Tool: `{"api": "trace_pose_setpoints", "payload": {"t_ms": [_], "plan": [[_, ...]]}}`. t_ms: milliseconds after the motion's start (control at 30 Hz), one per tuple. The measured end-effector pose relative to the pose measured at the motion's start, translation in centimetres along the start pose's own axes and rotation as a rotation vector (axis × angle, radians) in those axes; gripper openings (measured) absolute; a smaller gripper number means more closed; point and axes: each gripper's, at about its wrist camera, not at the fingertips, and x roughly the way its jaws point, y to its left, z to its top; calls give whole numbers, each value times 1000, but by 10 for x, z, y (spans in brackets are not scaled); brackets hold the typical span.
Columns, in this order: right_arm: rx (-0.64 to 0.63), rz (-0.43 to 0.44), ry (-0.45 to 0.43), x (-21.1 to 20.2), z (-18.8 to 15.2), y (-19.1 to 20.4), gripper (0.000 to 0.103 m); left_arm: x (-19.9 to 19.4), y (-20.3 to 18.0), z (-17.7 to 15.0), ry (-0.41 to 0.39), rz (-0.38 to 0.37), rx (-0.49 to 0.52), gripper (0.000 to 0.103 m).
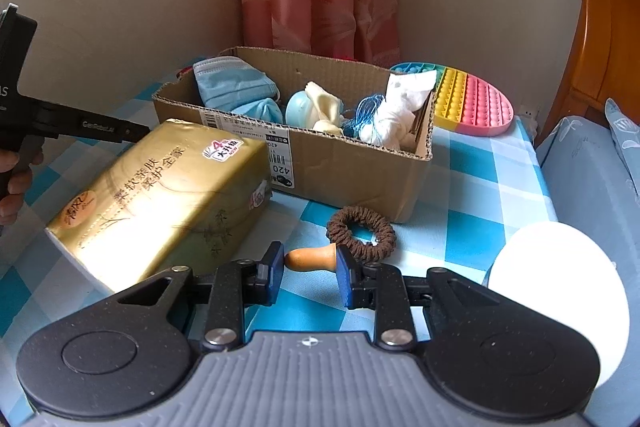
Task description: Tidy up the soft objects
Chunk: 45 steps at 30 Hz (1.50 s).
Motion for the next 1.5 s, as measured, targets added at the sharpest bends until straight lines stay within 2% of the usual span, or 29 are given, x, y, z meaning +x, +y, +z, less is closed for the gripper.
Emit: {"api": "trace_pose_setpoints", "payload": {"t_ms": [367, 567, 767, 800, 900, 967, 1033, 1100, 1267, 1500], "plan": [[-62, 2, -40, -27, 13, 4, 32, -54, -1, -11, -4, -59, -13, 24], [-114, -22, -101, -35, 39, -3, 32, -73, -8, -15, -10, -86, -6, 24], [-120, -43, -135, -21, 70, -17, 34, -81, -17, -13, -16, -112, 3, 24], [-130, -49, -134, -16, 74, -18, 37, -82, -18, -12, -18, -114, 5, 24], [-127, -70, -135, -9, 80, -20, 65, -85, -22, -8, -24, -118, 21, 24], [-115, -53, -144, -11, 78, -20, 74, -87, -23, -4, -26, -121, 26, 24], [-107, -38, -141, -15, 71, -18, 92, -89, -27, 0, -35, -127, 39, 24], [-100, -39, -145, -21, 63, -16, 100, -90, -32, 7, -44, -135, 61, 24], [-49, -15, -107, -35, 40, -11, 103, -88, -50, 25, -68, -178, 118, 24], [34, -32, -71, -51, 10, -5, 103, -76, -79, 59, -88, -254, 186, 25]]}}
